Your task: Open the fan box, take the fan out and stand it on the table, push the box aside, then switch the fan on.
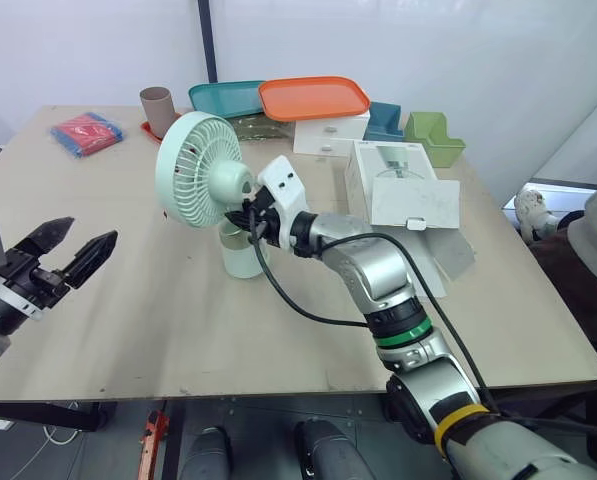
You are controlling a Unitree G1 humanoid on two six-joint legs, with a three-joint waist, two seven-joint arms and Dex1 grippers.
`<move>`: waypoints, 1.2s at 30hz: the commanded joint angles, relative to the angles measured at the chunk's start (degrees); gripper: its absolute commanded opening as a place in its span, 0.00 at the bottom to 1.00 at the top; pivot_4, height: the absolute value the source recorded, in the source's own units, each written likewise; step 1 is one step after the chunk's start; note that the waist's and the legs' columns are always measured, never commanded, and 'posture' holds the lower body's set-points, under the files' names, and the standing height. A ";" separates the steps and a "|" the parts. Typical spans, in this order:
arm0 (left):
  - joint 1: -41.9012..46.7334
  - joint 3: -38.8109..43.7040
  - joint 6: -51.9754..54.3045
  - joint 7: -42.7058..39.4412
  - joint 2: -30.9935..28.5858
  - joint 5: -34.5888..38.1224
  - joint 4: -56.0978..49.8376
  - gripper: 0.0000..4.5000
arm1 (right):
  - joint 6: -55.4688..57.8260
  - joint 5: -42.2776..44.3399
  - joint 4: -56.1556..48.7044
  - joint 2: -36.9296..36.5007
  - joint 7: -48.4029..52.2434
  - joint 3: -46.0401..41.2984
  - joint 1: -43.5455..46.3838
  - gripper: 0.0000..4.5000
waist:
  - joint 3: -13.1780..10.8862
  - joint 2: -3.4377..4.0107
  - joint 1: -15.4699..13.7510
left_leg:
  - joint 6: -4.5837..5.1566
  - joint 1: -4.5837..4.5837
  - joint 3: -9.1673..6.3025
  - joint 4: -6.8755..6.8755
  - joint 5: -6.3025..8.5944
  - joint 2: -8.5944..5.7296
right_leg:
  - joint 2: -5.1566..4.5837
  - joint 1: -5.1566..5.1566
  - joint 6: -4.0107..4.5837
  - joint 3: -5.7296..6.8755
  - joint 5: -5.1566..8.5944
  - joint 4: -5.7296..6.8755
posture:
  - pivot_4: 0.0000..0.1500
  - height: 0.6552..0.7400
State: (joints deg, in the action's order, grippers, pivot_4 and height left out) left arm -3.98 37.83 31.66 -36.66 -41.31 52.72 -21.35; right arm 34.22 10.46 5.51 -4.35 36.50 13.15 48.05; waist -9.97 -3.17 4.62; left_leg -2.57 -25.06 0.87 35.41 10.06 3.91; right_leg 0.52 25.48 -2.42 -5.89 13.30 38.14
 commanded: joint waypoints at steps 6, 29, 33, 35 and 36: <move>-3.57 -2.76 2.22 -10.31 -1.55 3.30 -1.11 0.56 | -6.15 13.18 -14.08 -6.95 18.24 -3.76 -10.07 0.09 | -0.01 0.02 -0.01 | 0.00 0.00 -0.01 0.00 0.00 0.00 | 0.00 0.00 -0.01 0.02 0.01 0.00 | 1.00 1.00; -2.48 -22.51 -9.11 -16.34 4.31 -14.19 3.16 0.01 | -17.53 7.76 -9.62 -7.22 20.55 2.82 -14.22 0.09 | -0.02 0.05 -0.18 | -0.07 0.20 -0.04 0.14 -0.07 0.07 | 0.06 -0.16 0.11 0.07 0.11 0.05 | 1.00 1.00; -1.46 -23.93 -10.46 -16.34 5.70 -15.56 4.88 0.01 | -18.52 6.85 -8.99 -6.99 20.30 3.20 -14.57 0.09 | -0.02 0.05 -0.16 | -0.08 0.25 -0.04 0.14 -0.08 0.08 | 0.09 -0.18 -0.04 0.06 0.00 0.08 | 1.00 1.00; -0.69 -24.75 -10.92 -15.85 6.49 -16.10 5.51 0.01 | -18.84 6.35 -8.66 -7.08 20.12 3.34 -14.80 0.09 | -0.02 0.05 -0.17 | -0.08 0.25 -0.03 0.13 -0.08 0.08 | 0.09 -0.18 -0.06 0.05 -0.01 0.08 | 1.00 1.00; -0.37 -25.04 -10.99 -15.63 6.79 -16.26 5.71 0.01 | -18.97 6.08 -8.46 -7.11 19.96 3.40 -14.85 0.09 | -0.02 0.05 -0.18 | -0.08 0.25 -0.04 0.14 -0.08 0.08 | 0.08 -0.19 -0.09 0.05 -0.02 0.08 | 1.00 1.00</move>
State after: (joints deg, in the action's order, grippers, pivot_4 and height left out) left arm -5.61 13.51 22.26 -52.82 -35.31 37.12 -16.04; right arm 17.21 17.01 -2.12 -11.66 57.14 16.50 32.30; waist -9.98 -3.12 4.43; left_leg -2.65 -24.81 0.83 35.55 9.98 3.98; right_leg 0.60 25.28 -2.53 -5.83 13.28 38.22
